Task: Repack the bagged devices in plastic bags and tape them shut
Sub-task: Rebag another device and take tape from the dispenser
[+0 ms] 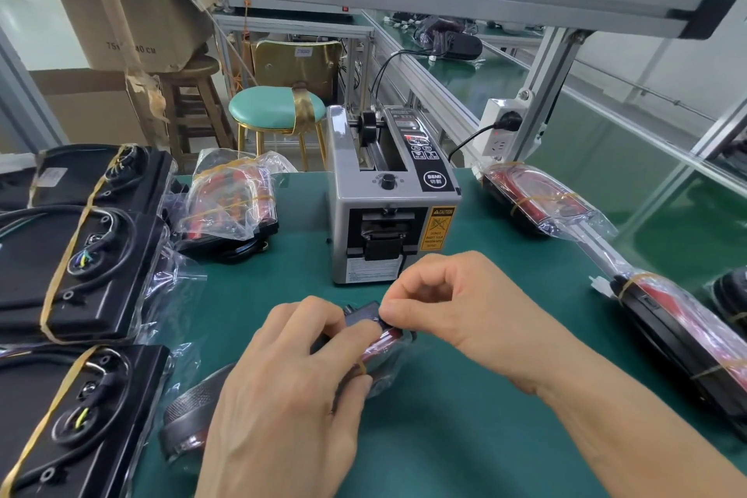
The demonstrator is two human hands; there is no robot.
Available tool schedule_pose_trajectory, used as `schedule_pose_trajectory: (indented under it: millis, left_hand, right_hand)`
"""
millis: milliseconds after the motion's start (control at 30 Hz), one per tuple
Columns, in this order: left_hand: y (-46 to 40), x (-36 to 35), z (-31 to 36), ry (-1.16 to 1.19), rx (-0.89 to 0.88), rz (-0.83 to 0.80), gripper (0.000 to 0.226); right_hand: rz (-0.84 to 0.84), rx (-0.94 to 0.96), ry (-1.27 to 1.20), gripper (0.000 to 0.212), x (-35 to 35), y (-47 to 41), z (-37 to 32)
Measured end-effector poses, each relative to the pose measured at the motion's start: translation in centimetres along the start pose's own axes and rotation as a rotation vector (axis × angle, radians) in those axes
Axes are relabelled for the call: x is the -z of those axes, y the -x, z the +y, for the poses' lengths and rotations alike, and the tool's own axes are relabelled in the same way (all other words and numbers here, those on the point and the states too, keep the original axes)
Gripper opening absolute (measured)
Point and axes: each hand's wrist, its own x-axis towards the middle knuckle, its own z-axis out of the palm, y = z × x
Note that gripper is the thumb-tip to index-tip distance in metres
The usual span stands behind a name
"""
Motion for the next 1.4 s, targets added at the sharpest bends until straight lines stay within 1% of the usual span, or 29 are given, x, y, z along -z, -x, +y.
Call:
schedule_pose_trajectory:
  millis: [100,167,267,333,433,500,633,733,833,900,1000,1067,1167,1267,1400]
  left_hand:
    - [0.0,0.0,0.0,0.003,0.012,-0.001,0.048]
    - [0.1,-0.1,-0.1,0.002,0.011,0.004,0.047]
    - [0.3,-0.2,-0.2,0.012,0.018,0.012,0.042]
    - [0.3,-0.2,-0.2,0.007,0.027,0.012,0.037]
    - [0.3,-0.3,-0.2,-0.004,0.024,0.016,0.035]
    - [0.4,-0.3,-0.2,-0.004,0.024,0.018,0.036]
    - [0.3,-0.2,-0.1,-0.006,0.031,0.017,0.032]
    - [0.4,-0.2,-0.1,-0.002,0.026,0.025,0.034]
    - [0.3,-0.3,0.0,0.007,0.025,0.029,0.04]
    - [0.4,-0.2,0.0,0.008,0.025,0.026,0.039]
    - [0.4,-0.2,0.0,0.008,0.031,0.02,0.038]
    - [0.3,-0.2,0.0,0.016,0.033,0.01,0.042]
    - [0.3,-0.1,0.1,0.015,0.035,-0.006,0.048]
    - [0.2,-0.1,0.1,0.015,0.033,-0.022,0.054]
    - [0.1,0.0,0.2,0.012,0.028,-0.067,0.051]
  right_hand:
    - [0.008,0.079,0.097,0.015,0.3,-0.1,-0.3]
    - [-0.04,0.084,0.118,0.021,0.4,-0.2,-0.6]
    - [-0.098,0.014,0.065,0.026,0.3,-0.3,-0.7]
    - [-0.116,-0.042,-0.029,0.027,0.3,-0.3,-0.7]
    - [-0.115,-0.108,-0.152,0.034,0.5,-0.2,-0.9]
    - [-0.113,-0.145,-0.154,0.034,0.5,-0.2,-1.0]
    - [-0.148,-0.184,-0.158,0.03,0.3,0.0,-1.1]
    - [-0.126,-0.171,-0.151,0.026,0.3,0.1,-1.2]
    - [-0.085,-0.145,-0.099,0.03,0.1,0.0,-1.1]
    - [-0.067,-0.126,-0.072,0.03,0.0,0.0,-1.0]
    - [-0.039,-0.097,-0.025,0.023,-0.3,0.2,-0.8]
    - [-0.007,-0.069,0.029,0.022,-0.4,0.2,-0.6]
    - [0.026,-0.024,0.097,0.027,-0.6,0.3,-0.5]
    - [0.047,-0.014,0.127,0.025,-0.7,0.4,-0.5]
    - [0.069,-0.004,0.15,0.022,-1.0,0.5,-0.5]
